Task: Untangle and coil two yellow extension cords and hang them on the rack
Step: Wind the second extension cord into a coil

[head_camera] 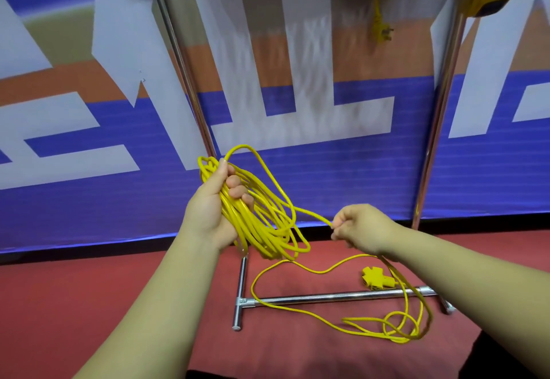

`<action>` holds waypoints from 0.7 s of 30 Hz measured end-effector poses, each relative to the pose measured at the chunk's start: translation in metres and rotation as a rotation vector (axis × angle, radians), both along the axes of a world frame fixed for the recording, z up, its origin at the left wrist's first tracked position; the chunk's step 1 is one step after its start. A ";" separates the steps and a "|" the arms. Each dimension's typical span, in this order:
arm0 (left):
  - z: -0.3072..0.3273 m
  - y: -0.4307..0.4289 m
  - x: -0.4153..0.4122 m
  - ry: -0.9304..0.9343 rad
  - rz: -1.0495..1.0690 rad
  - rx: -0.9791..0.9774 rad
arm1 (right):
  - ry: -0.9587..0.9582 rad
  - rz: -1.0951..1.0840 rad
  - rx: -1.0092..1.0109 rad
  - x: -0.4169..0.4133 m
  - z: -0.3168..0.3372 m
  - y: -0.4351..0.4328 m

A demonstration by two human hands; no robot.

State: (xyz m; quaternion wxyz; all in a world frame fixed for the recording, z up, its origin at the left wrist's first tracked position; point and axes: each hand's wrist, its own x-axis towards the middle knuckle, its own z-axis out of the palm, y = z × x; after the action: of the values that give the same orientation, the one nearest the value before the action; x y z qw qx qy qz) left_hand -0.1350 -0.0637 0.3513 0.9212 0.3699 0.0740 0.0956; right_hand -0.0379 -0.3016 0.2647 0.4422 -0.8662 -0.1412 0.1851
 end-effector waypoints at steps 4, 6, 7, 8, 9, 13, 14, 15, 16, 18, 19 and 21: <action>-0.003 -0.005 0.007 -0.006 0.038 -0.064 | -0.020 0.242 -0.223 -0.012 0.002 -0.003; -0.007 -0.006 0.012 0.018 0.080 -0.097 | -0.018 0.327 -0.250 -0.018 0.005 -0.003; -0.008 -0.006 0.014 0.028 0.105 -0.109 | -0.007 0.363 -0.248 -0.022 0.007 -0.003; -0.010 -0.007 0.017 0.039 0.133 -0.113 | 0.010 0.403 -0.236 -0.024 0.008 -0.003; -0.011 -0.008 0.018 0.051 0.160 -0.113 | 0.031 0.443 -0.219 -0.027 0.010 -0.003; -0.015 -0.015 0.025 0.088 0.252 -0.129 | 0.146 0.562 -0.178 -0.038 0.019 -0.005; -0.016 -0.017 0.026 0.098 0.272 -0.126 | 0.181 0.589 -0.174 -0.041 0.022 -0.006; -0.017 -0.019 0.027 0.114 0.297 -0.108 | 0.206 0.612 -0.168 -0.044 0.026 -0.007; -0.018 -0.021 0.028 0.130 0.323 -0.075 | 0.220 0.628 -0.158 -0.046 0.029 -0.009; -0.022 -0.023 0.031 0.153 0.383 0.021 | 0.237 0.633 -0.122 -0.051 0.037 -0.013; -0.025 -0.023 0.032 0.162 0.422 0.068 | 0.242 0.628 -0.104 -0.052 0.041 -0.015; -0.030 -0.022 0.035 0.183 0.516 0.159 | 0.256 0.615 -0.094 -0.052 0.047 -0.018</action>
State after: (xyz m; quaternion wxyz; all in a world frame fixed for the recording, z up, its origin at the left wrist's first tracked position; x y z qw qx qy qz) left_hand -0.1000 -0.0855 0.3215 0.8241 0.4168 0.2410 0.2984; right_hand -0.0901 -0.3199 0.3116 0.3395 -0.7722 -0.3303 0.4235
